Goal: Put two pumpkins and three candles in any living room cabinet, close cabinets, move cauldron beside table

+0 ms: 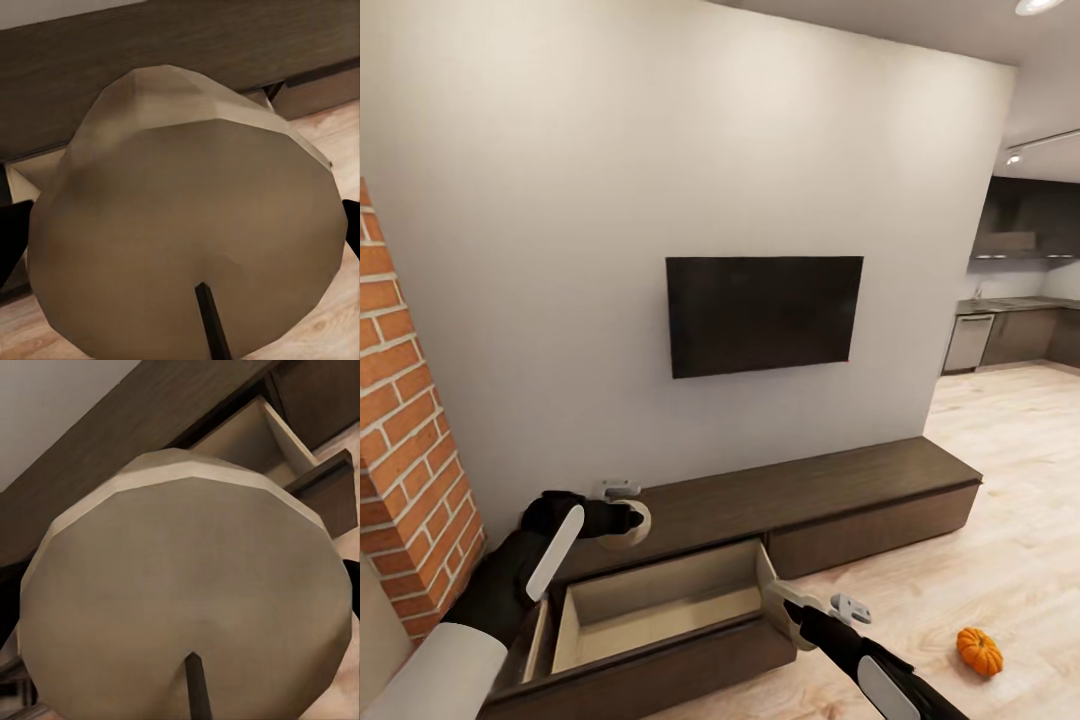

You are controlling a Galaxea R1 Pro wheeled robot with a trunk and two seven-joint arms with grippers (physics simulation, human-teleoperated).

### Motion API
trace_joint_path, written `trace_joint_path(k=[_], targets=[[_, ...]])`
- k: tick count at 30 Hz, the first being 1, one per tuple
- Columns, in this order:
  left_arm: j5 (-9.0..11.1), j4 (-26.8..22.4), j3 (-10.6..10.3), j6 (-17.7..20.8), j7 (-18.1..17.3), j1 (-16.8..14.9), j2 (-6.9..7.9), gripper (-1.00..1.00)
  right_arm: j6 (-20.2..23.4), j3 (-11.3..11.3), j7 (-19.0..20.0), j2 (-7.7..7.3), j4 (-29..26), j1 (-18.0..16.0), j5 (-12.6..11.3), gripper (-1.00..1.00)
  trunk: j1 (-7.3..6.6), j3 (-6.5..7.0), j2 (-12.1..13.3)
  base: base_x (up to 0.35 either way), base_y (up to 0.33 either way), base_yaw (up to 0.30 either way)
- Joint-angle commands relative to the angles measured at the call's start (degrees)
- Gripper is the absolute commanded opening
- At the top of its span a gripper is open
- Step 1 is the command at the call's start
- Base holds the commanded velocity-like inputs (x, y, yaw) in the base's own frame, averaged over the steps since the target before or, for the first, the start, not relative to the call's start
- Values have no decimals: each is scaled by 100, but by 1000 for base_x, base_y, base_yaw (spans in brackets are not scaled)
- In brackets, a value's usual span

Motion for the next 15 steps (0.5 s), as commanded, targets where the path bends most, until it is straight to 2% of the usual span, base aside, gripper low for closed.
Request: trace_joint_path(k=[1,4,8,15], targets=[[51,-3,-15,12,42,-3,6,-100,6,24,1,-6,-6,-4,-46,-100,2,-1,-5,11,239,5],[48,-3,-15,12,42,-3,1,-100,4,30,-18,9,-9,-4,-38,-100,2,-1,-5,5,226,119],[48,-3,-15,12,42,-3,-1,-100,14,34,-52,24,-14,-4,-35,-100,2,-1,-5,1,160,238],[46,-3,-23,12,42,-3,-6,-100,20,40,-60,27,-15,-4,-43,-100,2,-1,-5,0,29,271]])
